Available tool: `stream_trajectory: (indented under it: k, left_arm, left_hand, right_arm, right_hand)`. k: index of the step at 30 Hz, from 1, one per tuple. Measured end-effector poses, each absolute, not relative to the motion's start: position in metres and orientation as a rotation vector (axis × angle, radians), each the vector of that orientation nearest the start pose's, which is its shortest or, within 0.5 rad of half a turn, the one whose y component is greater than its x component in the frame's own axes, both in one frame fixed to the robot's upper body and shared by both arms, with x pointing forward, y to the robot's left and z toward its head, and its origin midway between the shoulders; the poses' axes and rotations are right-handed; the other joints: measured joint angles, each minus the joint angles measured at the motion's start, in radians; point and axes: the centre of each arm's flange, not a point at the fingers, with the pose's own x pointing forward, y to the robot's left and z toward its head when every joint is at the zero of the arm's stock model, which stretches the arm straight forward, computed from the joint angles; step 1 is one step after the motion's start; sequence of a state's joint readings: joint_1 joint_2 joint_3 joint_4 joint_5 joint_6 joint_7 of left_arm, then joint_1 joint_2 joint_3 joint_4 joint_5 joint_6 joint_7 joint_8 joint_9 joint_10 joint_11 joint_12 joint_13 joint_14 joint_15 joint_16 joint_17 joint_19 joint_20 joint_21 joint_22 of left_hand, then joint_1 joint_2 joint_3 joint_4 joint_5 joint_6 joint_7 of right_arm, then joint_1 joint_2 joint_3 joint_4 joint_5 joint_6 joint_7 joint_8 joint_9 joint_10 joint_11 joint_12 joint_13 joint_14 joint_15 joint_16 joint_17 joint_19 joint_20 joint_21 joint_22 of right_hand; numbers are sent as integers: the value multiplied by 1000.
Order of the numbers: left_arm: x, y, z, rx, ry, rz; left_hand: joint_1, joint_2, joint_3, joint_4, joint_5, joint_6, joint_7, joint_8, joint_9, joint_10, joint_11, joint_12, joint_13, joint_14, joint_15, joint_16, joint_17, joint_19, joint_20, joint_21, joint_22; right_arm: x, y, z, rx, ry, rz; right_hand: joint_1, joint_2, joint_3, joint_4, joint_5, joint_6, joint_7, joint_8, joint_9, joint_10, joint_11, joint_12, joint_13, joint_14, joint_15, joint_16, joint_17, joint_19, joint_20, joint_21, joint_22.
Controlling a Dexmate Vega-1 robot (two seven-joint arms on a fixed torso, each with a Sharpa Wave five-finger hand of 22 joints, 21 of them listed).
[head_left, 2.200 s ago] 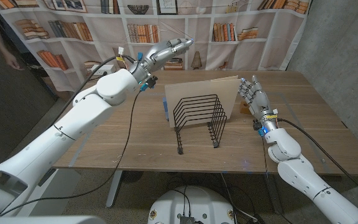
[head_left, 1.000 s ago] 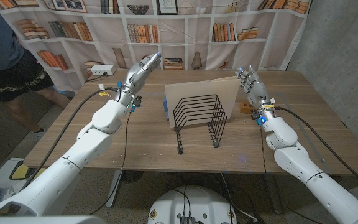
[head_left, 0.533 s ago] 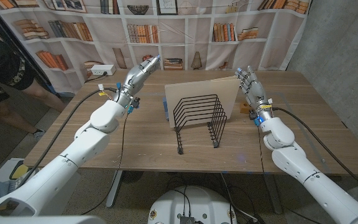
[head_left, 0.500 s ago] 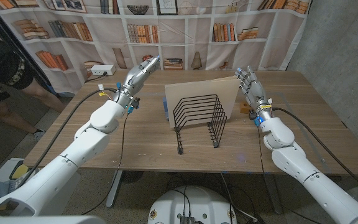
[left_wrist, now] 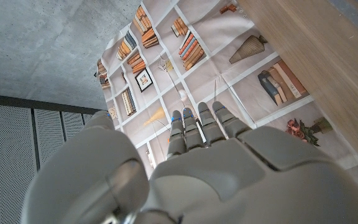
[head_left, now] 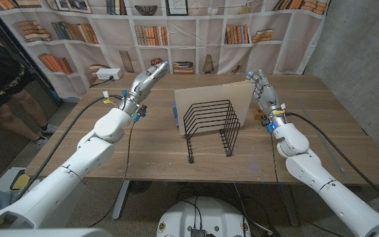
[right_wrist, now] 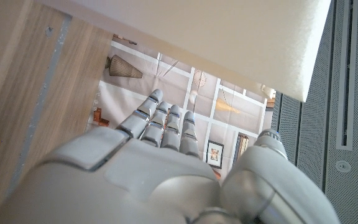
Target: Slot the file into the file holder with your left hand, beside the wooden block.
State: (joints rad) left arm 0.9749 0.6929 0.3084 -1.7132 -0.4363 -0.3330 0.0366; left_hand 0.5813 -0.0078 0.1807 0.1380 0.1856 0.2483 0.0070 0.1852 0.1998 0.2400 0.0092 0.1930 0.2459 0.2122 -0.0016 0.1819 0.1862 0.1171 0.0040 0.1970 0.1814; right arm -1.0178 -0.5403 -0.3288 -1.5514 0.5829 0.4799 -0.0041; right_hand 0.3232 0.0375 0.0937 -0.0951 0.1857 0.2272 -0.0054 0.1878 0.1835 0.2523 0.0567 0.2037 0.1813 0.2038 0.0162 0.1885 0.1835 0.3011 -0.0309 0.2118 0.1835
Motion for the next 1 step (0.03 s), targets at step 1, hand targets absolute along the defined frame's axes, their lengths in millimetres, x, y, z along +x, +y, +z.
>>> stream_trajectory:
  k: [1]
  left_arm:
    - [554, 265, 43, 267, -874, -278]
  left_hand:
    - [0, 0, 0, 0, 0, 0, 0, 3, 0, 0, 0, 0, 0, 0, 0, 0, 0, 0, 0, 0, 0]
  right_arm:
    - [578, -263, -18, 31, -834, 273]
  right_hand:
    - [0, 0, 0, 0, 0, 0, 0, 4, 0, 0, 0, 0, 0, 0, 0, 0, 0, 0, 0, -1, 0]
